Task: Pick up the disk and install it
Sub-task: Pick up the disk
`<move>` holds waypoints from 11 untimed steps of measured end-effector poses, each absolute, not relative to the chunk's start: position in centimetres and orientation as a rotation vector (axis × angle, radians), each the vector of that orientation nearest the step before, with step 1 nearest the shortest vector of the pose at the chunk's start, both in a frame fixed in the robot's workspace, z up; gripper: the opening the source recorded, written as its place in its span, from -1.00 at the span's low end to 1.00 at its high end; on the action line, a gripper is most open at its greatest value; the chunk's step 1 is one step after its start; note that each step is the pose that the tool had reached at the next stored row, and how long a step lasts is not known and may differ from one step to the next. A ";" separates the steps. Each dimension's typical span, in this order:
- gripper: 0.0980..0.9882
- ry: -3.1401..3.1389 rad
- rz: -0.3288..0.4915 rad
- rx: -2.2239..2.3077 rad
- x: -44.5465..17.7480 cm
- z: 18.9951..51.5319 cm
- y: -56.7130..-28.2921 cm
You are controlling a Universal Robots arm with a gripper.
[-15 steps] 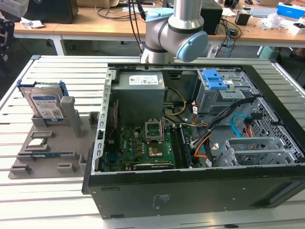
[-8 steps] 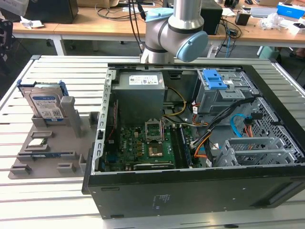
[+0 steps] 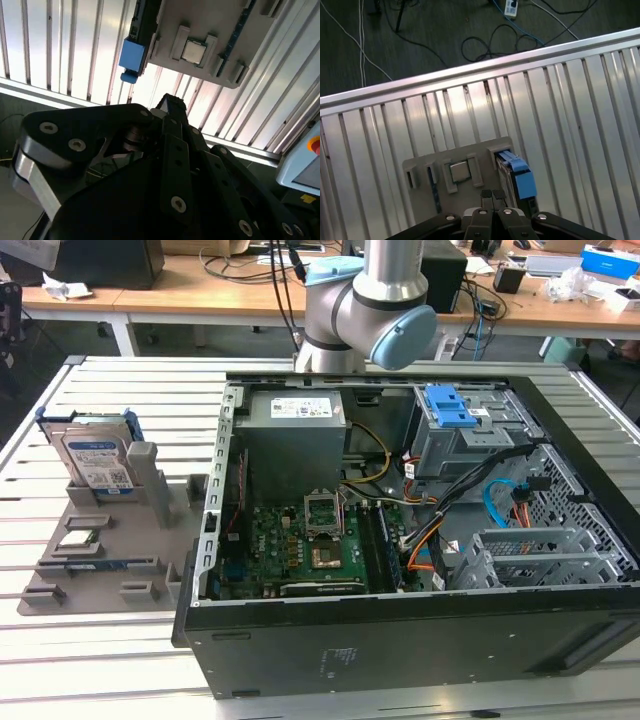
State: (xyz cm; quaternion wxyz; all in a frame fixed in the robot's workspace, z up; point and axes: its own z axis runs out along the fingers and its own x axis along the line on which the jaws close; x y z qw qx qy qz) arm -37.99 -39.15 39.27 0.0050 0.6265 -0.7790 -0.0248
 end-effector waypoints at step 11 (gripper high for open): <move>-0.98 -2.325 -0.077 2.092 -38.0 39.3 -39.1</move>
